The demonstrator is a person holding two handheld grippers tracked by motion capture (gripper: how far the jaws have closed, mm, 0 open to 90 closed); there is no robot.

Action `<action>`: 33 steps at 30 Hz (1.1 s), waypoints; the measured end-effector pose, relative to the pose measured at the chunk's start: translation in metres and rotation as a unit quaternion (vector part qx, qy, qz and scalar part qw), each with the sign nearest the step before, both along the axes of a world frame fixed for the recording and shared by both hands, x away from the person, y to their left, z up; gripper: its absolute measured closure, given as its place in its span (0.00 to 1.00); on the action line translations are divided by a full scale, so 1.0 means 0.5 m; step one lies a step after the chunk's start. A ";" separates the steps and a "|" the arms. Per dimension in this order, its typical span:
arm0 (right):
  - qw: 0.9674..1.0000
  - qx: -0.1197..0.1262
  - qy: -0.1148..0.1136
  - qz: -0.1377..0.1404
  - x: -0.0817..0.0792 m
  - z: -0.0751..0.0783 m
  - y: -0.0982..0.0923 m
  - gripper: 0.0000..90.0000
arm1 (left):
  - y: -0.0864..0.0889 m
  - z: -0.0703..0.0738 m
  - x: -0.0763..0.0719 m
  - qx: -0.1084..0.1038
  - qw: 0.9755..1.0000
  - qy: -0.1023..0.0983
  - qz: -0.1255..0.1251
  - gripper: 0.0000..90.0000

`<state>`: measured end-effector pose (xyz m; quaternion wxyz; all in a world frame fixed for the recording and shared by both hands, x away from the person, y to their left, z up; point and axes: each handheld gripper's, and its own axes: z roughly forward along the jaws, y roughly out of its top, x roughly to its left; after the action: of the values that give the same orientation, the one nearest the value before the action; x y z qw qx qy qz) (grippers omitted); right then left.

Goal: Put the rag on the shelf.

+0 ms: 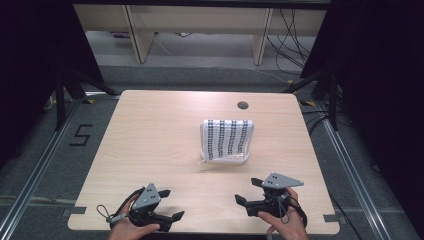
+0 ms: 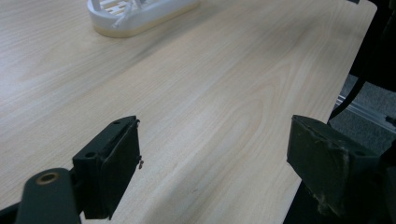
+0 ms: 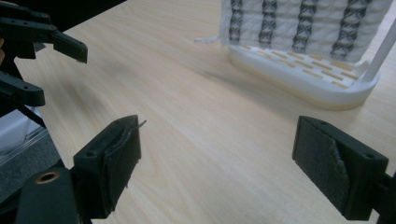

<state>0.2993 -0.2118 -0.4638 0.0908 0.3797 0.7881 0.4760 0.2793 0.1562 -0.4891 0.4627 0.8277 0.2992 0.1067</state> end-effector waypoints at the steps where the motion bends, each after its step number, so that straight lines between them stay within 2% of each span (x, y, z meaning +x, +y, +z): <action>1: 1.000 -0.008 -0.007 0.005 0.000 -0.002 -0.001 0.18 | -0.004 -0.001 -0.003 -0.006 1.000 -0.001 0.001 0.18; 2: 1.000 -0.006 0.001 0.005 -0.005 -0.004 0.000 0.18 | -0.007 -0.003 -0.004 -0.011 1.000 -0.001 0.001 0.18; 3: 1.000 -0.009 0.004 0.004 -0.008 -0.006 0.001 0.18 | -0.007 -0.003 -0.004 -0.006 1.000 0.000 -0.004 0.18; 4: 1.000 -0.009 -0.007 0.012 -0.008 -0.010 0.001 0.18 | -0.010 -0.004 -0.006 -0.008 1.000 0.002 0.000 0.18; 5: 1.000 -0.006 0.000 0.015 -0.010 -0.013 0.003 0.18 | -0.011 -0.004 -0.008 -0.005 1.000 0.003 0.001 0.18; 6: 1.000 -0.012 -0.003 0.014 -0.014 -0.015 0.004 0.18 | -0.013 -0.007 -0.009 -0.010 1.000 0.001 -0.002 0.18; 7: 1.000 -0.013 0.011 0.012 -0.020 -0.015 0.006 0.18 | -0.012 -0.008 -0.011 -0.004 1.000 0.003 -0.004 0.18; 9: 1.000 -0.019 0.008 0.015 -0.024 -0.020 0.008 0.18 | -0.016 -0.013 -0.017 -0.002 1.000 0.006 -0.004 0.18; 10: 0.999 -0.022 0.000 0.029 -0.021 -0.024 0.007 0.18 | -0.018 -0.016 -0.017 -0.002 1.000 0.008 -0.008 0.18; 11: 0.999 -0.024 0.004 0.028 -0.024 -0.026 0.009 0.18 | -0.021 -0.020 -0.020 -0.006 1.000 0.010 -0.009 0.18; 13: 0.999 -0.037 0.002 0.028 -0.028 -0.027 0.010 0.18 | -0.022 -0.020 -0.023 0.005 1.000 0.008 -0.012 0.18; 14: 0.999 -0.037 -0.001 0.032 -0.029 -0.029 0.012 0.18 | -0.025 -0.022 -0.024 -0.006 1.000 0.009 -0.012 0.18; 15: 0.999 -0.040 -0.003 0.033 -0.031 -0.031 0.014 0.18 | -0.025 -0.021 -0.026 -0.002 1.000 0.010 -0.009 0.18; 16: 0.999 -0.038 0.012 0.032 -0.037 -0.032 0.017 0.18 | -0.025 -0.021 -0.026 0.001 1.000 0.012 -0.010 0.18; 17: 0.998 -0.043 0.010 0.035 -0.038 -0.033 0.018 0.19 | -0.025 -0.022 -0.026 0.001 1.000 0.012 -0.013 0.18; 18: 0.998 -0.049 -0.003 0.038 -0.036 -0.036 0.018 0.19 | -0.027 -0.024 -0.027 0.000 1.000 0.011 -0.010 0.18; 21: 0.997 -0.056 0.001 0.044 -0.039 -0.040 0.020 0.19 | -0.027 -0.027 -0.025 0.006 1.000 0.008 -0.013 0.18; 22: 0.998 -0.054 0.004 0.042 -0.041 -0.041 0.023 0.19 | -0.025 -0.026 -0.023 0.016 1.000 0.007 -0.015 0.18; 23: 0.997 -0.062 -0.002 0.046 -0.040 -0.042 0.022 0.19 | -0.025 -0.026 -0.023 0.011 1.000 0.009 -0.014 0.18; 24: 0.997 -0.060 0.000 0.045 -0.041 -0.043 0.024 0.19 | -0.027 -0.026 -0.026 0.005 1.000 0.016 -0.008 0.18; 25: 0.997 -0.059 0.002 0.049 -0.041 -0.043 0.025 0.19 | -0.024 -0.025 -0.024 0.010 1.000 0.009 -0.013 0.18; 27: 0.997 -0.063 -0.002 0.050 -0.040 -0.045 0.025 0.19 | -0.023 -0.025 -0.022 0.014 1.000 0.008 -0.012 0.18; 29: 0.997 -0.062 -0.003 0.049 -0.039 -0.046 0.025 0.19 | -0.024 -0.027 -0.021 0.007 1.000 0.009 -0.011 0.18; 30: 0.997 -0.059 0.001 0.054 -0.039 -0.048 0.025 0.19 | -0.020 -0.026 -0.019 0.022 1.000 0.006 -0.013 0.18; 33: 0.997 -0.058 0.001 0.054 -0.039 -0.048 0.025 0.19 | -0.021 -0.027 -0.019 0.012 1.000 0.008 -0.010 0.18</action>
<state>0.2800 -0.1991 -0.4877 0.0859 0.3315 0.8339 0.4328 0.2699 0.1457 -0.5026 0.4511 0.8369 0.2938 0.0988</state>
